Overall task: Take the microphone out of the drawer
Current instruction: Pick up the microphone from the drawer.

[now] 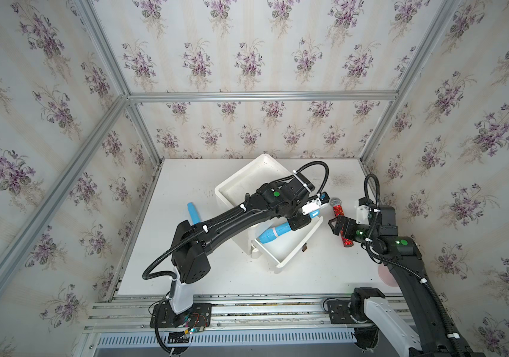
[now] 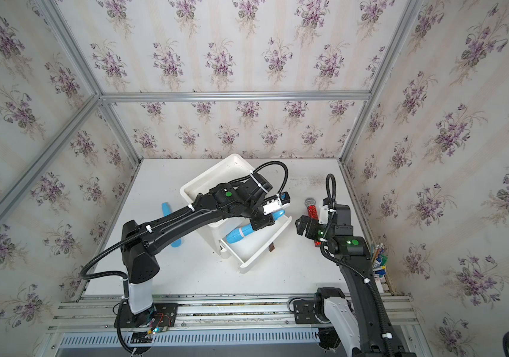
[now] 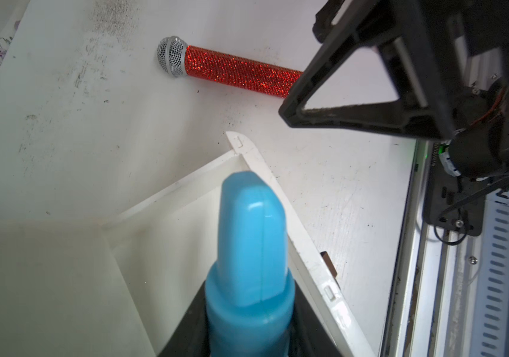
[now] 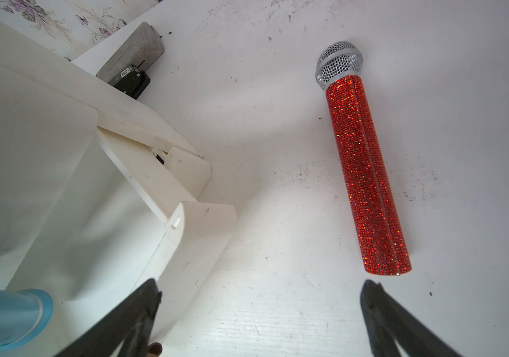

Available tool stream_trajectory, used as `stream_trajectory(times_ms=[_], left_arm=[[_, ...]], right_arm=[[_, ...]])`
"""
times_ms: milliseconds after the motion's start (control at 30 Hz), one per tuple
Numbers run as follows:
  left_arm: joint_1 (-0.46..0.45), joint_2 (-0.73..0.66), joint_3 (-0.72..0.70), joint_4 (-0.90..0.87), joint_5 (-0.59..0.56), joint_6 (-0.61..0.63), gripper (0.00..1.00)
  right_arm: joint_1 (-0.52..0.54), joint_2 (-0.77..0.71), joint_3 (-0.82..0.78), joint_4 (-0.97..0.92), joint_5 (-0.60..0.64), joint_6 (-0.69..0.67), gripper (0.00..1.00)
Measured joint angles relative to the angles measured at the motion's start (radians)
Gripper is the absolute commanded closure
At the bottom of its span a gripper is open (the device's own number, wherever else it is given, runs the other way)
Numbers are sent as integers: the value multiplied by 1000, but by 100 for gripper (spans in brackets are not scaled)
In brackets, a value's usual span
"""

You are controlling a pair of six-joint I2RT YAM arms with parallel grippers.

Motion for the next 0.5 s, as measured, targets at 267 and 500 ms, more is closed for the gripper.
stream_trajectory(times_ms=[267, 500], left_arm=[[0, -93, -23, 55, 93, -38, 83], [0, -193, -16, 83, 128, -74, 83]], right_arm=[[0, 0, -1, 0, 0, 0, 0], [0, -1, -1, 0, -1, 0, 0]])
